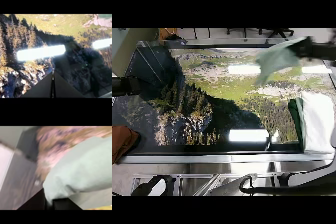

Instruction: Fold the shirts.

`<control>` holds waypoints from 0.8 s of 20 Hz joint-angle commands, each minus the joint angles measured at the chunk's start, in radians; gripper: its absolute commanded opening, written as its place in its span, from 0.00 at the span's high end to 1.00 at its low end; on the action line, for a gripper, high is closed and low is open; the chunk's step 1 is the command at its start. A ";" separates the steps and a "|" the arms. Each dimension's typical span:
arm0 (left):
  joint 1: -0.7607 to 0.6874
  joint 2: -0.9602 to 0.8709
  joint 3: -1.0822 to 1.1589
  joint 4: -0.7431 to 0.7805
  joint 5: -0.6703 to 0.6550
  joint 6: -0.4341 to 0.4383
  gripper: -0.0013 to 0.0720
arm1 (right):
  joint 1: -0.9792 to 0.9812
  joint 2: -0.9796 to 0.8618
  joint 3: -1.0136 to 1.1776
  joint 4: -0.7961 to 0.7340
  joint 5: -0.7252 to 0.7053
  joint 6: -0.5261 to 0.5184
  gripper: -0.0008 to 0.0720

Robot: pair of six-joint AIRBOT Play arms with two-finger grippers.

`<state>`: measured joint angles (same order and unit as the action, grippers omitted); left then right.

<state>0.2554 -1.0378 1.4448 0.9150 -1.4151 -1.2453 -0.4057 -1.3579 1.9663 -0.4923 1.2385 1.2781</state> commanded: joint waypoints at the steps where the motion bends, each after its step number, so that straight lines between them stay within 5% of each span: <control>1: 0.001 0.000 0.000 0.000 0.001 0.008 0.95 | -0.223 0.047 0.014 -0.127 0.051 0.183 0.97; 8: -0.002 -0.031 0.000 -0.002 0.001 0.033 0.95 | -0.364 0.228 0.013 -0.720 0.396 0.613 0.97; 11: -0.010 -0.068 0.000 -0.002 -0.002 0.033 0.95 | -0.364 0.249 -0.006 -0.873 0.591 0.634 0.97; 16: -0.075 -0.090 0.000 -0.001 -0.011 0.035 0.95 | -0.364 0.362 -0.273 -1.045 0.602 0.637 0.97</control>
<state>0.2123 -1.1164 1.4448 0.9142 -1.4227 -1.2137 -0.7662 -1.0550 1.8263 -1.3739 1.7840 1.8946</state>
